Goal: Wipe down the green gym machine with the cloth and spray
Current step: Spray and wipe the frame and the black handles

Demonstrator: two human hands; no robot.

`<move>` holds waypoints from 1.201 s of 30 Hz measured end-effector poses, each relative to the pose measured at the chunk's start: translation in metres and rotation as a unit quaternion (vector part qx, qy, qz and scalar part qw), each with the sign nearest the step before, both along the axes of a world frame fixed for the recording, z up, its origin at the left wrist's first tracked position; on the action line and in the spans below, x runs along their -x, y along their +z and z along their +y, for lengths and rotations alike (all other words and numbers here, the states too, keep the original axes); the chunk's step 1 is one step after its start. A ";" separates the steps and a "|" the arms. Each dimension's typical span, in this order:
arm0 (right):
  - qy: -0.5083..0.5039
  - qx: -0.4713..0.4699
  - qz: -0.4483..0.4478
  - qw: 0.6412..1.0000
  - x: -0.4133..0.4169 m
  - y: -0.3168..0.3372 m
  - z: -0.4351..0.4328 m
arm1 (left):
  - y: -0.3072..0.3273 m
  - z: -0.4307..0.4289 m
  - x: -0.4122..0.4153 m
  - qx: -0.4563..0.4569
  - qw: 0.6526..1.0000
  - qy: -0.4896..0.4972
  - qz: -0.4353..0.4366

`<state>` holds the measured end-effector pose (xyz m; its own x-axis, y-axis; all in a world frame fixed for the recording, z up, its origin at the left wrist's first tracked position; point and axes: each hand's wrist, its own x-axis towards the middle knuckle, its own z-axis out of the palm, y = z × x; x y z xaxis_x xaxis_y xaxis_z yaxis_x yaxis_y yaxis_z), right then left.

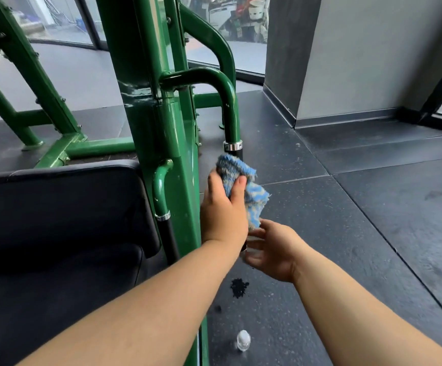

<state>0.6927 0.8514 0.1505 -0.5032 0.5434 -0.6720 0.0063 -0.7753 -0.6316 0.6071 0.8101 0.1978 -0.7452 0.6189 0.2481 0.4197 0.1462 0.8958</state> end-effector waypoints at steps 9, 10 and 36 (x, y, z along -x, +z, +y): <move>-0.040 0.095 0.044 0.994 -0.003 -0.009 -0.008 | 0.027 0.015 0.011 -0.079 0.987 -0.006 -0.140; -0.039 0.097 0.039 0.994 -0.002 -0.010 -0.008 | 0.027 0.015 0.014 -0.078 0.987 -0.023 -0.141; -0.070 0.091 0.052 0.992 0.005 -0.016 -0.013 | -0.027 0.014 0.038 0.091 0.895 -0.206 -0.384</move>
